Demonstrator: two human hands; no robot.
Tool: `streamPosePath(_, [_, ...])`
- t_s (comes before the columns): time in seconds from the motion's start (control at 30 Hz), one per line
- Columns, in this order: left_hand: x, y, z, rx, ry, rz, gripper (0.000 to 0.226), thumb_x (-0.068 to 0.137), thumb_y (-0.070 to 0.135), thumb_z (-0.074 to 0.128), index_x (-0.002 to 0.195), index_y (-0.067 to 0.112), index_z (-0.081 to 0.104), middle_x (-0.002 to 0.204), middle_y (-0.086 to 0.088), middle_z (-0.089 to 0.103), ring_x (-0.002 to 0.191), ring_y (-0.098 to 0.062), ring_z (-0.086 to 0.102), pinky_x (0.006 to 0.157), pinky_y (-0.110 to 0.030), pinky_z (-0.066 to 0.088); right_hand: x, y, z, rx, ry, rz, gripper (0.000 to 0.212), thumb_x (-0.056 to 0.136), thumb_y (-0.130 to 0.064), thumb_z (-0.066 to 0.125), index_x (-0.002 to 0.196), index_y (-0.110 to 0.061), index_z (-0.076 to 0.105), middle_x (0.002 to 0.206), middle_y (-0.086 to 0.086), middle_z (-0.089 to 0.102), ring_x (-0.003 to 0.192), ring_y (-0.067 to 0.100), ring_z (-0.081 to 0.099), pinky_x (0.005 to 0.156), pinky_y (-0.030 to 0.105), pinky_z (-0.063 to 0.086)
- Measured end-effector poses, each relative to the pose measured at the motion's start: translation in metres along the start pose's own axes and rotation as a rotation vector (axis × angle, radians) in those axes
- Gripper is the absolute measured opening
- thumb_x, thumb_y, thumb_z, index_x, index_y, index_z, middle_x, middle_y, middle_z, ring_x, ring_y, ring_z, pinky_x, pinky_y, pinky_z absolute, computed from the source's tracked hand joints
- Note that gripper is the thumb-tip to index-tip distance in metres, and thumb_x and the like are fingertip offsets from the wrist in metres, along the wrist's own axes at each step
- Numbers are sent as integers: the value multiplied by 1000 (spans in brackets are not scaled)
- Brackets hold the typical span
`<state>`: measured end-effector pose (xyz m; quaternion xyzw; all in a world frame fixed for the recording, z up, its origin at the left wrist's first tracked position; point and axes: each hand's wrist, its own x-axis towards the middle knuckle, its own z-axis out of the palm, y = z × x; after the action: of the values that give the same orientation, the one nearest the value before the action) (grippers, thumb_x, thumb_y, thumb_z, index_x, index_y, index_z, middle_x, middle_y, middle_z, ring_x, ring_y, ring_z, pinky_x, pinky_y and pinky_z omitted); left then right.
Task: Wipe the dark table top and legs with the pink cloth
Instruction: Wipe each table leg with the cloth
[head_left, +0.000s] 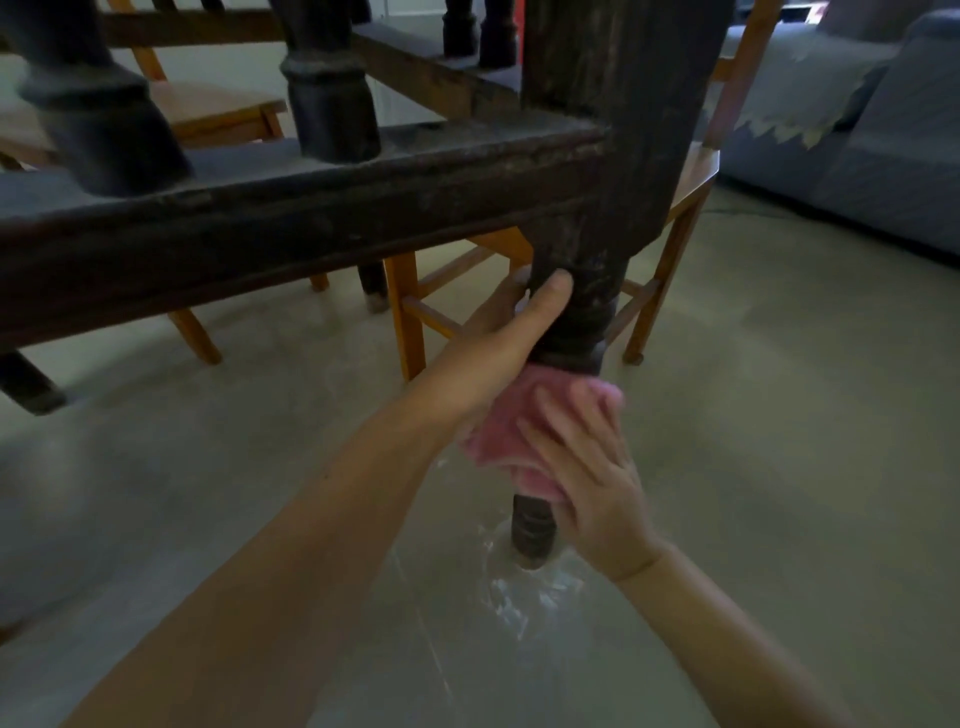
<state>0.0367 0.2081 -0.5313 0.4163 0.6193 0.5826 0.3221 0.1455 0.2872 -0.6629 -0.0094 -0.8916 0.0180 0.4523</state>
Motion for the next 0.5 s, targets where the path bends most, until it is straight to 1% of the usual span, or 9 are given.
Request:
streamPosePath(0.07, [-2, 2, -2, 26, -19, -12, 45, 86, 55, 42, 128, 38, 39, 119, 19, 53, 107, 2, 51, 95, -28, 41, -4, -6, 6, -347, -456, -197, 45, 95, -19, 33, 139, -8, 39, 152, 12, 28, 144, 28, 11, 116, 46, -9])
streamPosePath(0.13, [-1, 4, -1, 78, -19, -15, 50, 89, 52, 38, 136, 35, 31, 127, 15, 47, 112, -1, 43, 98, -31, 36, -25, -23, 21, -515, -937, -327, 47, 96, -17, 35, 139, 0, 36, 151, 24, 24, 142, 41, 9, 104, 50, -20])
streamPosePath(0.17, [1, 5, 0, 94, -14, -14, 51, 90, 50, 37, 138, 34, 28, 134, 11, 44, 116, -3, 40, 100, -32, 34, -37, -31, 32, -543, -1106, -368, 45, 95, -18, 41, 137, 1, 41, 149, 26, 27, 141, 44, 10, 100, 51, -20])
streamPosePath(0.2, [2, 7, 1, 106, -8, -14, 52, 91, 49, 37, 139, 32, 26, 139, 9, 41, 120, -5, 37, 101, -33, 33, -50, -35, 42, -556, -1219, -394, 44, 94, -20, 46, 133, 1, 47, 148, 26, 31, 140, 46, 12, 100, 54, -19])
streamPosePath(0.27, [3, 8, 4, 136, 7, -6, 54, 91, 48, 37, 140, 30, 25, 142, 7, 38, 124, -6, 35, 100, -31, 33, -66, -36, 55, -568, -1284, -374, 43, 94, -24, 49, 130, -1, 51, 147, 24, 33, 140, 46, 12, 107, 57, -13])
streamPosePath(0.3, [3, 8, 5, 142, 14, 2, 55, 91, 48, 38, 140, 28, 25, 142, 7, 39, 124, -6, 35, 99, -29, 32, -65, -35, 55, -543, -1276, -347, 43, 94, -24, 49, 130, -2, 51, 148, 24, 33, 141, 45, 12, 109, 56, -11])
streamPosePath(0.37, [3, 8, 5, 135, 26, 8, 55, 91, 47, 38, 140, 27, 26, 141, 6, 40, 123, -5, 37, 99, -27, 32, -51, -32, 47, -574, -1239, -386, 44, 95, -24, 46, 132, -1, 49, 148, 24, 31, 141, 44, 11, 110, 54, -11])
streamPosePath(0.43, [2, 8, 6, 125, 44, 10, 56, 90, 49, 39, 140, 26, 28, 141, 5, 42, 122, -6, 38, 103, -32, 34, -33, -30, 34, -592, -1179, -378, 47, 97, -27, 42, 135, 0, 45, 149, 24, 29, 141, 44, 11, 113, 53, -6])
streamPosePath(0.5, [2, 7, 7, 121, 58, 11, 60, 88, 52, 41, 140, 24, 30, 140, 3, 43, 127, -12, 40, 106, -41, 35, -32, -26, 30, -565, -1140, -332, 51, 97, -32, 41, 135, 0, 46, 148, 24, 32, 141, 42, 15, 114, 52, 0])
